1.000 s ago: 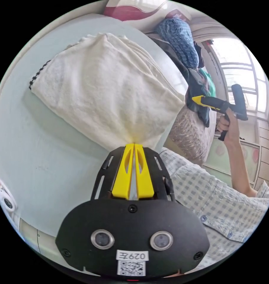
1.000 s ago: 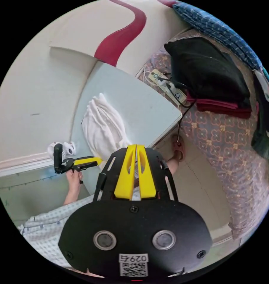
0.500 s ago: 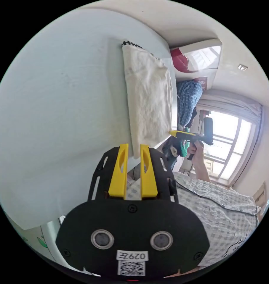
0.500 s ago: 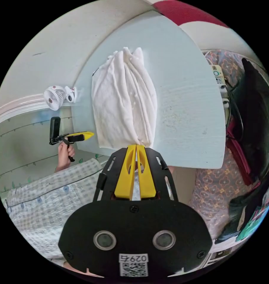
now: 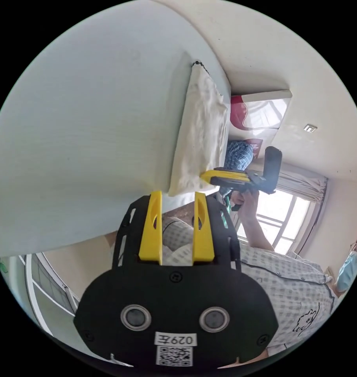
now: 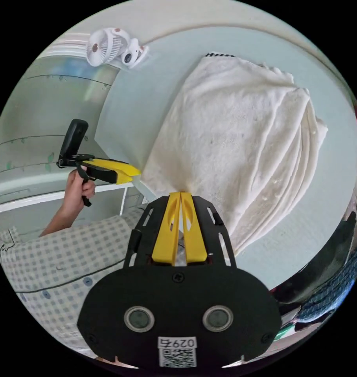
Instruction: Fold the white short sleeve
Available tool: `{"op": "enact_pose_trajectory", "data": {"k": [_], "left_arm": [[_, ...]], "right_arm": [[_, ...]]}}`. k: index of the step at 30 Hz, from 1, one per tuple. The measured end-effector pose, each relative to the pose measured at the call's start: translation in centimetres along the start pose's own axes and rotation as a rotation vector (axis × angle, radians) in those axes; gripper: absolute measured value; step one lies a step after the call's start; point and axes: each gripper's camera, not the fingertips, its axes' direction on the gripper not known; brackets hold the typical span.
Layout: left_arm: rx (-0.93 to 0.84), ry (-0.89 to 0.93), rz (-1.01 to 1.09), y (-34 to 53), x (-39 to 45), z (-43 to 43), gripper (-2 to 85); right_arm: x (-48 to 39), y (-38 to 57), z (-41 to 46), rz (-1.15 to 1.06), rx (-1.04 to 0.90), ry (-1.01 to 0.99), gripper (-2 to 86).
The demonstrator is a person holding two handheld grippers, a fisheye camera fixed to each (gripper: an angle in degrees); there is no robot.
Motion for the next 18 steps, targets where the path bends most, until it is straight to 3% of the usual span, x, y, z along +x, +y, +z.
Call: {"op": "enact_pose_trajectory", "data": {"k": [4, 7, 11, 15, 18], "left_arm": [[0.065, 0.077, -0.019, 2.7, -2.2, -1.0, 11.4], [0.031, 0.080, 0.002, 4.0, -3.5, -0.8, 11.4], [0.001, 0.082, 0.063, 5.3, -4.6, -0.5, 12.1], [0.003, 0.040, 0.102, 4.6, -5.6, 0.3, 14.6], [-0.040, 0.111, 0.114, 2.9, -6.7, 2.2, 16.5]], "right_arm": [[-1.1, 1.7, 0.9, 0.082, 0.035, 0.034, -0.4], [-1.9, 3.7, 1.1, 0.090, 0.052, 0.048, -0.4], [-1.4, 5.8, -1.4, 0.138, 0.211, 0.027, -0.4], [0.7, 6.3, -0.6, 0.227, 0.185, -0.005, -0.4], [1.1, 8.8, -0.5, 0.334, 0.231, -0.036, -0.4]]}}
